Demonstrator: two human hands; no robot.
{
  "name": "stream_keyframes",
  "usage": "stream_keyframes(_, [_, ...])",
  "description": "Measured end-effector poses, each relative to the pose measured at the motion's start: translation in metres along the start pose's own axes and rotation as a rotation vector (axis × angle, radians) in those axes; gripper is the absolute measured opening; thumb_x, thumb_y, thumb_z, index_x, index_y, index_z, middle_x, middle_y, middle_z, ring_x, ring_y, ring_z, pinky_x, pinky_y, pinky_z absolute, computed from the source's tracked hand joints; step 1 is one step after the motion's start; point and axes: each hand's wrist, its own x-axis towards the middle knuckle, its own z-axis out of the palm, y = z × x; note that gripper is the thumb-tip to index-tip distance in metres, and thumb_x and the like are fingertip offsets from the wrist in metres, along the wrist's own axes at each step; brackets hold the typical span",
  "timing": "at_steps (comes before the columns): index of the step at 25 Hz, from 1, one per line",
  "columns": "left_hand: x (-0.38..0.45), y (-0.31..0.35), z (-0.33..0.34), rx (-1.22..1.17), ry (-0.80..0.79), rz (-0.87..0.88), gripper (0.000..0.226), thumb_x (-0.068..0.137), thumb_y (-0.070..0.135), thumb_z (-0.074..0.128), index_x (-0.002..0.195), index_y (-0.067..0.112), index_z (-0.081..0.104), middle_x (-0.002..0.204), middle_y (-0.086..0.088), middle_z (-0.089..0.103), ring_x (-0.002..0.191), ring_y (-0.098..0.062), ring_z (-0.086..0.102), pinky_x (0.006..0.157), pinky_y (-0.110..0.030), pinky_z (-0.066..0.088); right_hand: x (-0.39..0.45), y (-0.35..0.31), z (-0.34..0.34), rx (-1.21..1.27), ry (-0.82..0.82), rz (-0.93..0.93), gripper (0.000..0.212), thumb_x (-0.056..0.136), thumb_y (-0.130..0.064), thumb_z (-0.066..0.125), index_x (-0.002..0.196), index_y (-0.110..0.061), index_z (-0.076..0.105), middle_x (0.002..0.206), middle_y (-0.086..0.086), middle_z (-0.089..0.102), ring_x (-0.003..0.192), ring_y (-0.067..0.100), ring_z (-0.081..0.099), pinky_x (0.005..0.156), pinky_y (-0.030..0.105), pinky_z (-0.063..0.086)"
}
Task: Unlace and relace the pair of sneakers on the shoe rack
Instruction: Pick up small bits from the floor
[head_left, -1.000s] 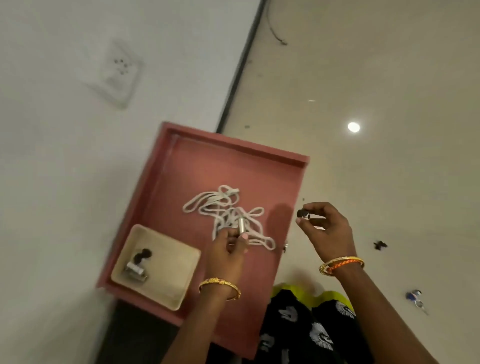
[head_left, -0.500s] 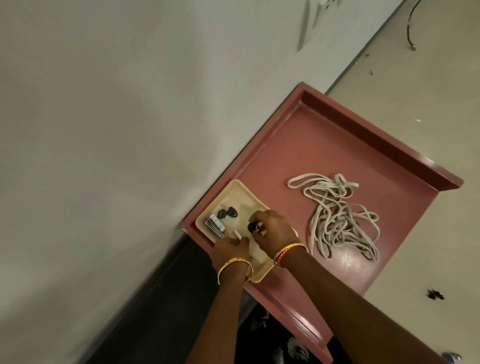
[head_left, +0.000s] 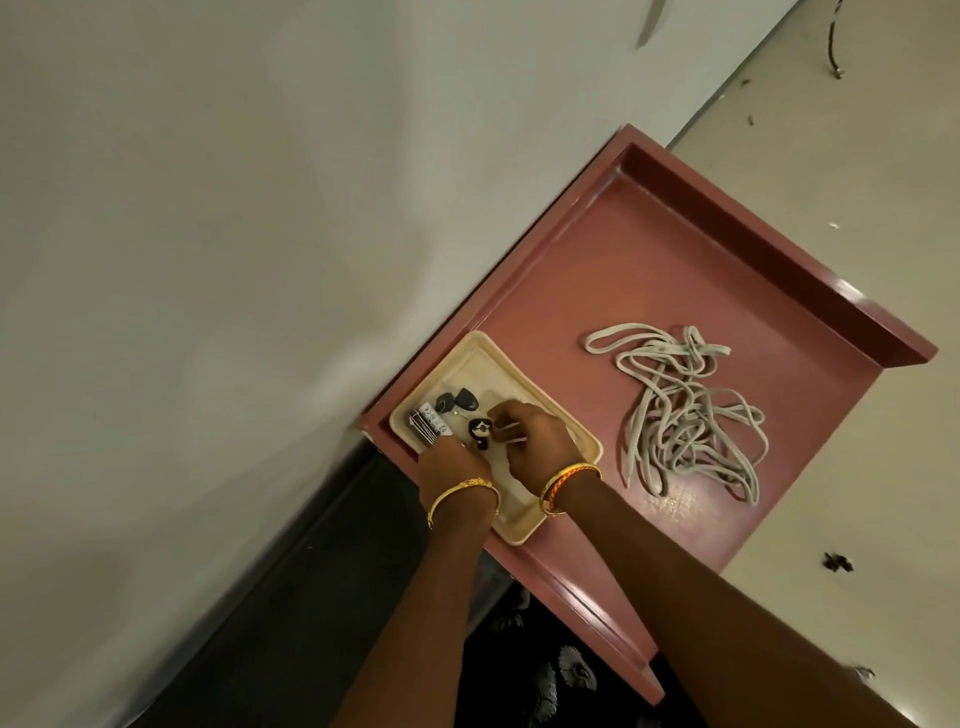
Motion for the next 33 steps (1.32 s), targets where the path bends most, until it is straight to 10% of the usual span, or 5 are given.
stream_keyframes(6, [-0.019, 0.000, -0.006, 0.115, 0.076, 0.085, 0.028, 0.094, 0.029, 0.047, 0.107, 0.007, 0.059, 0.104, -0.015, 0.064, 0.097, -0.032, 0.061, 0.069, -0.035, 0.042, -0.022, 0.008, -0.018, 0.111, 0.185, -0.027, 0.026, 0.080, 0.005, 0.050, 0.097, -0.008, 0.065, 0.095, 0.006, 0.067, 0.085, 0.021, 0.063, 0.080, 0.033, 0.051])
stream_keyframes(14, [-0.089, 0.077, 0.055, 0.085, 0.144, 0.766, 0.039, 0.089, 0.024, 0.051, 0.054, 0.016, 0.035, 0.043, 0.002, 0.034, 0.050, -0.032, 0.043, 0.046, -0.029, 0.022, -0.106, 0.091, -0.121, 0.413, 0.706, 0.134, 0.016, 0.082, -0.012, 0.060, 0.068, -0.017, 0.054, 0.050, -0.010, 0.046, 0.048, 0.008, 0.043, 0.054, 0.029, 0.041])
stream_keyframes(24, [-0.221, 0.187, 0.310, 0.536, -0.283, 1.461, 0.014, 0.087, 0.011, 0.047, 0.094, 0.008, 0.059, 0.091, -0.010, 0.059, 0.076, -0.031, 0.058, 0.063, -0.038, 0.047, -0.217, 0.360, -0.198, 0.729, 1.320, 0.674, 0.009, 0.082, -0.005, 0.057, 0.089, -0.009, 0.062, 0.083, -0.001, 0.061, 0.061, 0.008, 0.054, 0.058, 0.021, 0.044])
stream_keyframes(33, [-0.235, 0.183, 0.602, 1.163, -0.497, 1.494, 0.039, 0.095, 0.028, 0.047, 0.131, 0.016, 0.045, 0.128, -0.012, 0.042, 0.114, -0.030, 0.047, 0.086, -0.038, 0.043, -0.281, 0.660, -0.107, 0.863, 1.104, 1.307, 0.022, 0.087, -0.010, 0.053, 0.106, -0.003, 0.061, 0.105, 0.016, 0.063, 0.098, 0.030, 0.059, 0.079, 0.028, 0.042])
